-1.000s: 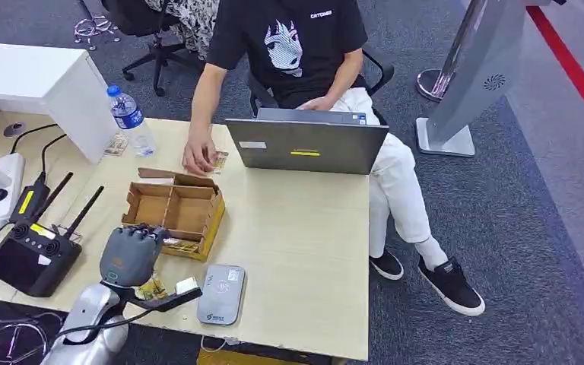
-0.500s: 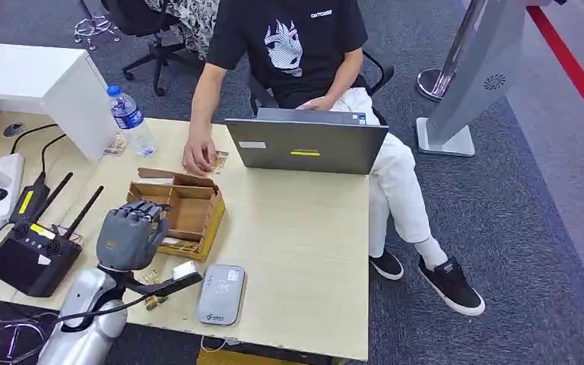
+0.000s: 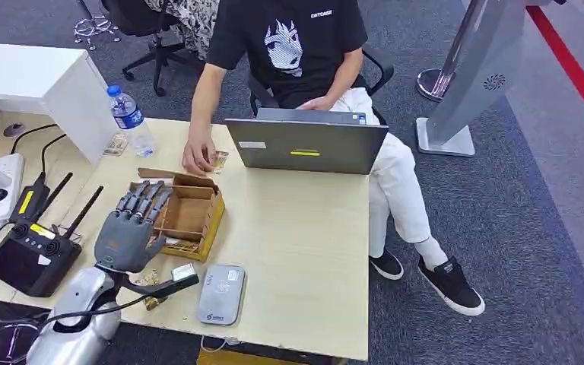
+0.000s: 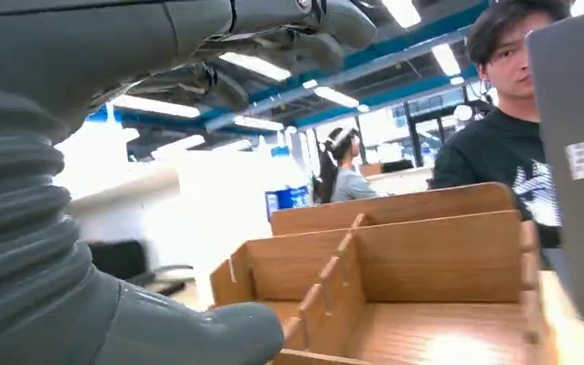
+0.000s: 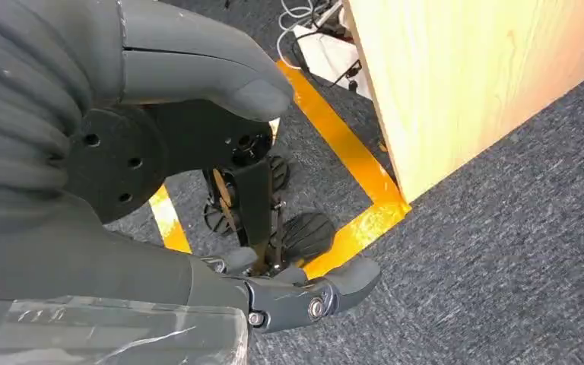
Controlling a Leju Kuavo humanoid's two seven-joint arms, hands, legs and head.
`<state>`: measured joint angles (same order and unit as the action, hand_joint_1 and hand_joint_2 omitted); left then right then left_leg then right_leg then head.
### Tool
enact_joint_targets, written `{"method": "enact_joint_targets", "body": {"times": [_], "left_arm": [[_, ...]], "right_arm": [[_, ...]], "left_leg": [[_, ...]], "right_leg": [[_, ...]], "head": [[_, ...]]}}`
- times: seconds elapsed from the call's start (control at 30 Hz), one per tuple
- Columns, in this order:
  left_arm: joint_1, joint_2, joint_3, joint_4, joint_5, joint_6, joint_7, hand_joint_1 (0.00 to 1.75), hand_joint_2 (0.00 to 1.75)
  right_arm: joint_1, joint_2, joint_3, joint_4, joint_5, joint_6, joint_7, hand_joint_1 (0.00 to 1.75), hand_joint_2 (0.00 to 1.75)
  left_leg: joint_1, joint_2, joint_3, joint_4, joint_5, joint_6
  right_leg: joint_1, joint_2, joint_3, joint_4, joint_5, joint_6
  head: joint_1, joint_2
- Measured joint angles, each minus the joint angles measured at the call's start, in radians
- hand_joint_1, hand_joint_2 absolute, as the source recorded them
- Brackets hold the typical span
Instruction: Pass the card to the sensor for recognition and then transmit it.
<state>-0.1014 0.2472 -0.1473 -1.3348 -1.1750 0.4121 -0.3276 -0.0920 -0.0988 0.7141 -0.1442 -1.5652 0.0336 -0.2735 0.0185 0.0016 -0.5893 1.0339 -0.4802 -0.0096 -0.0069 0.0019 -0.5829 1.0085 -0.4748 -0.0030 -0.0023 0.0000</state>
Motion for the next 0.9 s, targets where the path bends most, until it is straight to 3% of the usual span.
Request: {"method": "enact_joint_targets", "body": {"times": [0.1, 0.2, 0.43, 0.63, 0.9], "left_arm": [[0.000, 0.006, 0.000, 0.000, -0.055, 0.055, 0.039, 0.00, 1.75], [0.000, 0.011, 0.000, 0.000, -0.072, 0.067, 0.053, 0.00, 1.75], [0.001, 0.028, -0.023, 0.000, 0.023, -0.090, 0.015, 0.00, 1.75], [-0.001, 0.032, -0.051, 0.010, 0.041, -0.142, 0.011, 0.00, 1.75], [-0.008, 0.029, -0.083, 0.014, 0.053, -0.150, 0.001, 0.00, 1.75]], "right_arm": [[0.000, 0.000, -0.001, 0.000, 0.000, -0.001, 0.000, 0.00, 1.75], [0.000, 0.000, -0.002, 0.000, -0.003, -0.002, 0.000, 0.00, 1.75], [0.001, 0.000, -0.006, 0.000, -0.003, 0.001, 0.000, 0.00, 1.75], [0.001, 0.000, -0.006, 0.000, -0.002, 0.003, 0.000, 0.00, 1.75], [0.000, 0.000, -0.006, 0.000, 0.002, 0.003, 0.000, 0.00, 1.75]], "left_leg": [[0.000, 0.000, 0.000, 0.000, 0.000, 0.000], [0.000, 0.000, 0.000, 0.000, 0.000, 0.000], [0.000, 0.000, 0.000, 0.000, 0.000, 0.000], [0.000, 0.000, 0.000, 0.000, 0.000, 0.000], [0.000, 0.000, 0.000, 0.000, 0.000, 0.000]], "right_leg": [[0.000, 0.000, 0.000, 0.000, 0.000, 0.000], [0.000, 0.000, 0.000, 0.000, 0.000, 0.000], [0.000, 0.000, 0.000, 0.000, 0.000, 0.000], [0.000, 0.000, 0.000, 0.000, 0.000, 0.000], [0.000, 0.000, 0.000, 0.000, 0.000, 0.000]], "head": [[0.000, 0.000], [0.000, 0.000], [0.000, 0.000], [0.000, 0.000], [0.000, 0.000]]}}
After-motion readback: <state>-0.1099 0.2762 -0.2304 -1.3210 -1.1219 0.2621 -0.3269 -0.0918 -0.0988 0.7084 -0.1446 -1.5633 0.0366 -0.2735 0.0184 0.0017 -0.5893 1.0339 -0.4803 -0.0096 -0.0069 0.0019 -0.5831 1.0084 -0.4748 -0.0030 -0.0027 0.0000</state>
